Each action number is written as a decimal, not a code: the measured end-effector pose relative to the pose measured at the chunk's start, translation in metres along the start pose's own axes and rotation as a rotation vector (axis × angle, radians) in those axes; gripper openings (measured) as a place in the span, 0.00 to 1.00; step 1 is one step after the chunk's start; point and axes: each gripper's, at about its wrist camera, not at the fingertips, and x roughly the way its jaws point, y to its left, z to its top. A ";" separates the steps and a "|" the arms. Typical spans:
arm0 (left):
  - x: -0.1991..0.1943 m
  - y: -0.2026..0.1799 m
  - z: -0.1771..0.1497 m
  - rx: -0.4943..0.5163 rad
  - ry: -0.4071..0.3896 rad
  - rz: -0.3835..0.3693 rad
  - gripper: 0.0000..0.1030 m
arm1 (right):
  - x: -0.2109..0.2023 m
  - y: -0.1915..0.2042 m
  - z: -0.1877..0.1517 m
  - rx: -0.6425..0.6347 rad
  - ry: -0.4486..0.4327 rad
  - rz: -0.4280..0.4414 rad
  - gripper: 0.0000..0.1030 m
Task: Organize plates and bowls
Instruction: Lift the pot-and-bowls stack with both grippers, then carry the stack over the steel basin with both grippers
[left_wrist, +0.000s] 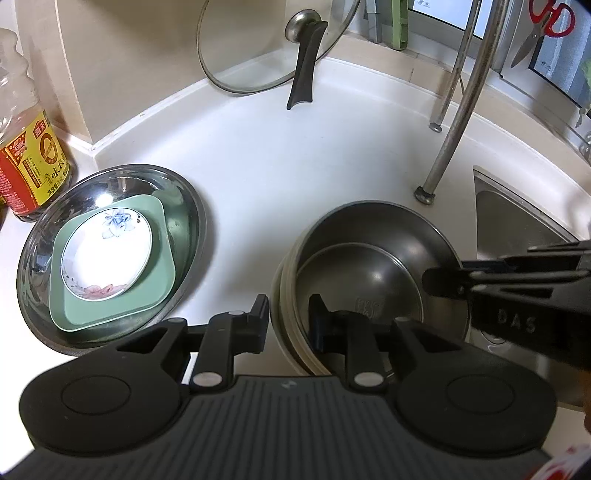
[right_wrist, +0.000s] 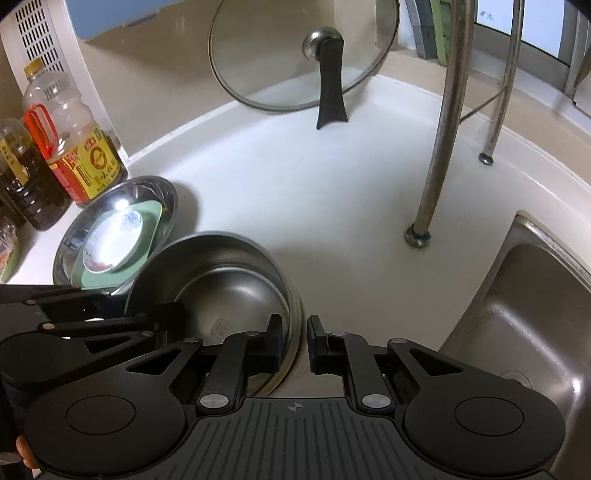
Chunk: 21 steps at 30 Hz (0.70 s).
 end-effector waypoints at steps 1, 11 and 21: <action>0.000 0.000 0.000 -0.001 0.000 0.000 0.22 | 0.002 0.001 0.000 0.007 0.007 -0.010 0.20; 0.001 0.008 0.000 -0.024 0.012 0.003 0.35 | 0.014 -0.009 0.001 0.124 0.044 -0.021 0.27; 0.001 0.004 -0.003 -0.017 -0.005 -0.025 0.19 | 0.010 -0.011 -0.003 0.188 0.007 0.000 0.27</action>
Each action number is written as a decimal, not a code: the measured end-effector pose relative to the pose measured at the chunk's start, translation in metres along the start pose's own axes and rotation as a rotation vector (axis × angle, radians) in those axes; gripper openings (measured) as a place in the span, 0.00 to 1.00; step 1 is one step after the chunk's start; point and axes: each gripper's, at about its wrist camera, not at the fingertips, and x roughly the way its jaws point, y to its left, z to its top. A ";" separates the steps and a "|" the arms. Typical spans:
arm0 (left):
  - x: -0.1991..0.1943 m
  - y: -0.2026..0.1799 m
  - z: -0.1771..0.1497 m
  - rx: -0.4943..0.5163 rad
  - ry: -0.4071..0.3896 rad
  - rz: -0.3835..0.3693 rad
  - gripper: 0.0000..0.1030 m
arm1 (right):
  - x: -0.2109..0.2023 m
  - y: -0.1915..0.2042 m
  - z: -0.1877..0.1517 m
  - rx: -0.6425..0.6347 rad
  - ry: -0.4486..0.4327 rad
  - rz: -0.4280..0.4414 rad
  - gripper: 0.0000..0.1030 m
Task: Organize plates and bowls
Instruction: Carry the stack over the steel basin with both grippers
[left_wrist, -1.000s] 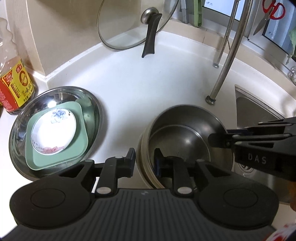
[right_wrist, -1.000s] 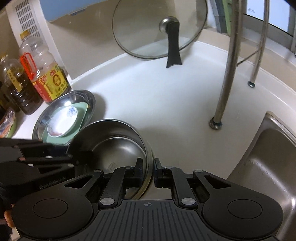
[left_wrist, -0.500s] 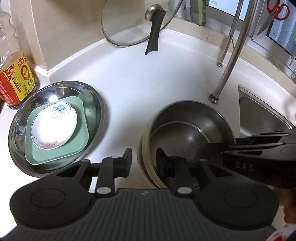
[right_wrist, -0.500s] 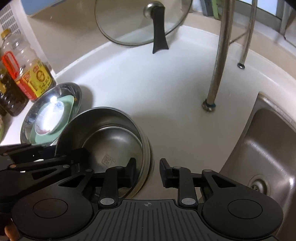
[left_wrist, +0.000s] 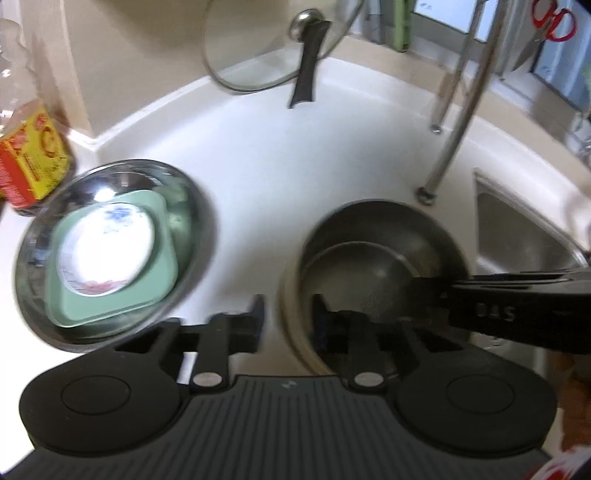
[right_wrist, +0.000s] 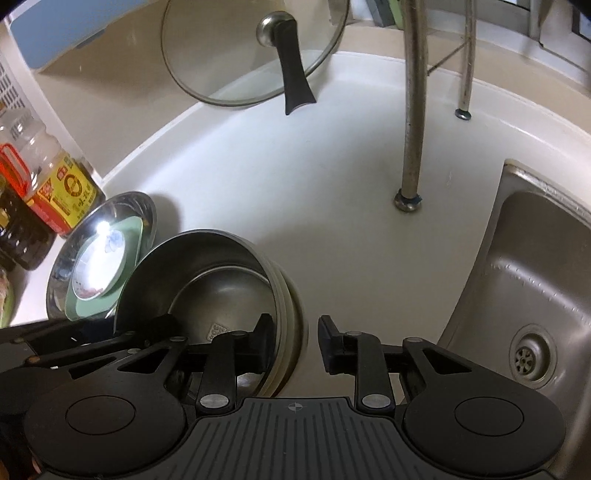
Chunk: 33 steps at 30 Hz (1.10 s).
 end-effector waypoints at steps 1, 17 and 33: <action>0.000 0.000 -0.001 0.001 -0.005 0.001 0.19 | 0.000 -0.001 0.000 0.013 -0.001 0.006 0.27; -0.002 0.000 -0.003 -0.030 -0.019 0.002 0.18 | -0.002 -0.007 -0.010 0.058 -0.060 0.058 0.23; -0.010 0.011 0.009 -0.068 -0.057 0.020 0.18 | -0.001 0.007 0.004 -0.006 -0.115 0.065 0.20</action>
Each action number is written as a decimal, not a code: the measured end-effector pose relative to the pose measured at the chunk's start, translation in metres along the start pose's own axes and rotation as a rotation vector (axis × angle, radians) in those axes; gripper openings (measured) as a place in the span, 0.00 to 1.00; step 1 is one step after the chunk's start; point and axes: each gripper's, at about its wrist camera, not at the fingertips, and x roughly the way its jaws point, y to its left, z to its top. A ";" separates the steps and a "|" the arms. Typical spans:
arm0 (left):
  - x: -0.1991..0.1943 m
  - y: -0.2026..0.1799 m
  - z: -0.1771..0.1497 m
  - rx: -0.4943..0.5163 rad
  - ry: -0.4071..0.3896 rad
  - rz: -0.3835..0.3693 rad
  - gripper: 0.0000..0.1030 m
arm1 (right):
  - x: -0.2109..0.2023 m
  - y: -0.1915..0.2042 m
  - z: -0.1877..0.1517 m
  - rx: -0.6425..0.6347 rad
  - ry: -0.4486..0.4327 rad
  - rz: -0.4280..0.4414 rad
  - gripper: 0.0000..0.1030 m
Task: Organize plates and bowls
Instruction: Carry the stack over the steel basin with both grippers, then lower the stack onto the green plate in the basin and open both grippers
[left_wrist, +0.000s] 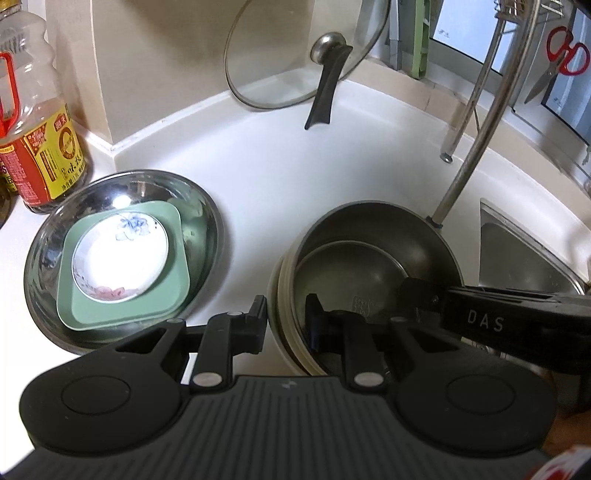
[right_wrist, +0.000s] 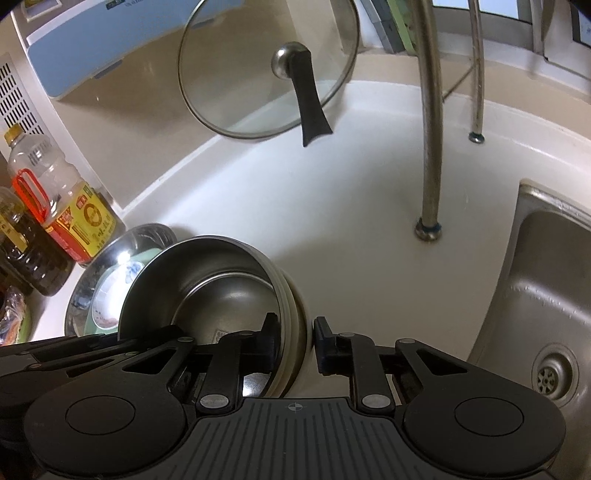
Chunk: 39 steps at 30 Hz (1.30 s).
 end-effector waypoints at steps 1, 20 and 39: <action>-0.001 0.001 0.002 -0.002 -0.004 0.001 0.19 | 0.000 0.002 0.002 -0.005 -0.004 0.002 0.20; -0.035 0.070 0.040 -0.123 -0.108 0.131 0.18 | 0.020 0.086 0.054 -0.139 -0.040 0.138 0.19; -0.024 0.155 0.043 -0.268 -0.045 0.219 0.18 | 0.086 0.163 0.064 -0.232 0.096 0.200 0.19</action>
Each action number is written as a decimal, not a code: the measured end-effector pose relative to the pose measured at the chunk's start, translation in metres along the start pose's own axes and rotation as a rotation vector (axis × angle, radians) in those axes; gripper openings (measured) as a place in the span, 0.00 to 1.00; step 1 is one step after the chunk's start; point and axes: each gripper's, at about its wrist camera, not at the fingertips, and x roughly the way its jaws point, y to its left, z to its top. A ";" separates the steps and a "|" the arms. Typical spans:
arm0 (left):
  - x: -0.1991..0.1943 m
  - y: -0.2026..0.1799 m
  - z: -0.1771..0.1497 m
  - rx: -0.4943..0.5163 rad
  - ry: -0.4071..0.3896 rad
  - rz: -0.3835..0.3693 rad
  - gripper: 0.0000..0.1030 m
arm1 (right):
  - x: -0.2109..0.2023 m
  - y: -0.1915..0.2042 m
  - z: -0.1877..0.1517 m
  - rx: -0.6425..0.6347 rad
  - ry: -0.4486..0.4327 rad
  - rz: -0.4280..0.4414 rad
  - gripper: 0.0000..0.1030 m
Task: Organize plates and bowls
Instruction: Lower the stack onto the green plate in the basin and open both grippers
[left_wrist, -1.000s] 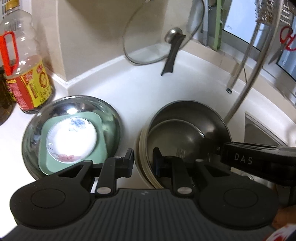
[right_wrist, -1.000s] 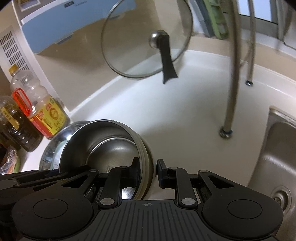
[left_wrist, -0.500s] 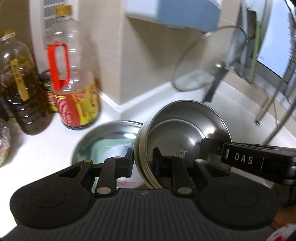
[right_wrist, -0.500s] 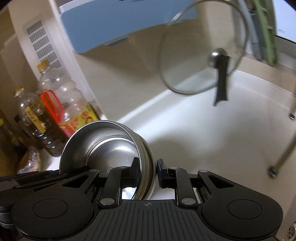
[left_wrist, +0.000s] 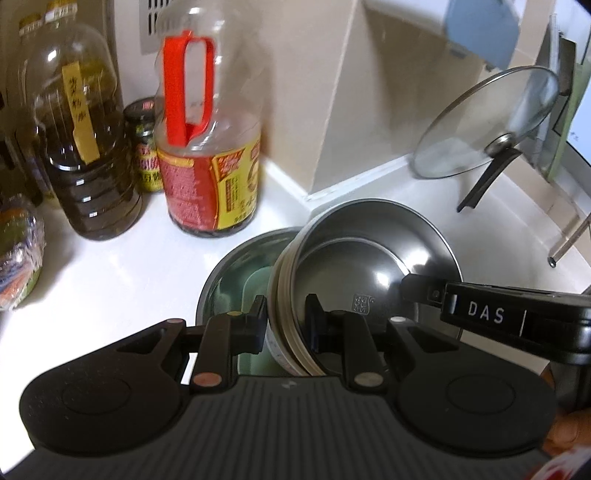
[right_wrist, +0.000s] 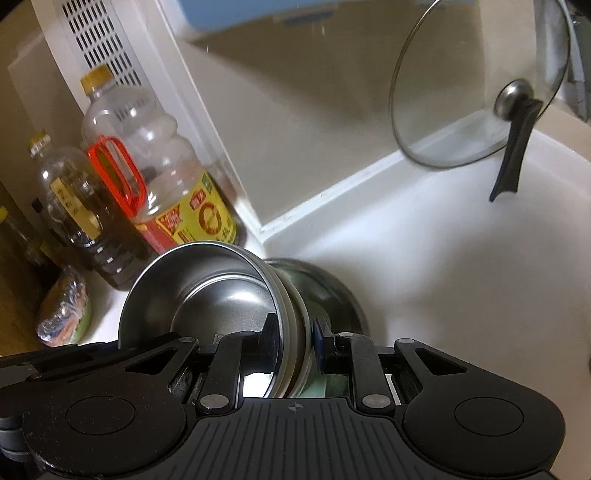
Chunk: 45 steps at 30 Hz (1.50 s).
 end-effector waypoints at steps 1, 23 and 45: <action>0.003 0.002 0.000 -0.003 0.007 0.001 0.18 | 0.003 0.000 0.000 0.001 0.008 -0.002 0.19; 0.035 0.016 0.004 -0.010 0.103 0.004 0.18 | 0.039 -0.002 0.002 0.041 0.114 -0.023 0.19; 0.043 0.015 0.004 0.009 0.100 -0.010 0.18 | 0.045 0.000 0.006 0.022 0.132 -0.039 0.19</action>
